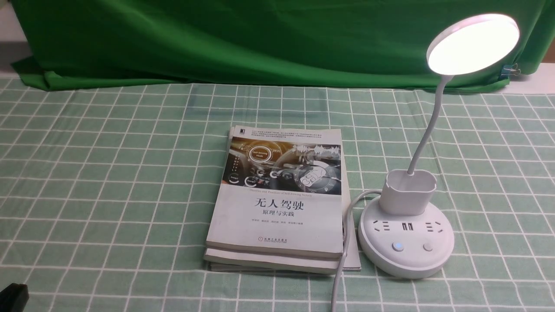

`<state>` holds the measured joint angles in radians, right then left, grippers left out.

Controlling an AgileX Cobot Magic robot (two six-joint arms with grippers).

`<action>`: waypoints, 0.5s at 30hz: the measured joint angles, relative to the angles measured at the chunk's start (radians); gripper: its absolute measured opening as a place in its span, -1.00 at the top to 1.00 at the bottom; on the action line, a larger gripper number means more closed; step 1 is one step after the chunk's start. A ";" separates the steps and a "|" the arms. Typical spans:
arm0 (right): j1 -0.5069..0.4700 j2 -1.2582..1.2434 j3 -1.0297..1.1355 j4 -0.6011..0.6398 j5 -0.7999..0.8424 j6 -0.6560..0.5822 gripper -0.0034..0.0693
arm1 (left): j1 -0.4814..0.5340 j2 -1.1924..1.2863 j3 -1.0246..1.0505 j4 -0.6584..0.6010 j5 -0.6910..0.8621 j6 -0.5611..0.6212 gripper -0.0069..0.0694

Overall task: Turn off the desk lamp on the blue coffee tablecloth by hand.
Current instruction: 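Press the power button on the lamp base to turn the lamp off with the right gripper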

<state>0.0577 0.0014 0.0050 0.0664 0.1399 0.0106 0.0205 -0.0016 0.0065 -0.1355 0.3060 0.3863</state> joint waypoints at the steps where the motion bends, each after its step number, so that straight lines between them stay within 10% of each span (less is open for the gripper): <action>1: 0.000 0.000 0.000 0.027 -0.038 0.053 0.25 | 0.000 0.000 0.000 0.000 0.000 0.000 0.82; 9: 0.000 0.000 0.000 0.079 -0.276 0.337 0.29 | 0.000 0.000 0.000 0.000 0.000 0.000 0.82; 15: 0.056 0.099 -0.150 0.084 0.001 0.261 0.73 | 0.000 0.000 0.000 0.000 0.000 0.000 0.82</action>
<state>0.1133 0.1008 -0.1449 0.1500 0.1413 0.2719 0.0205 -0.0016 0.0065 -0.1355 0.3060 0.3863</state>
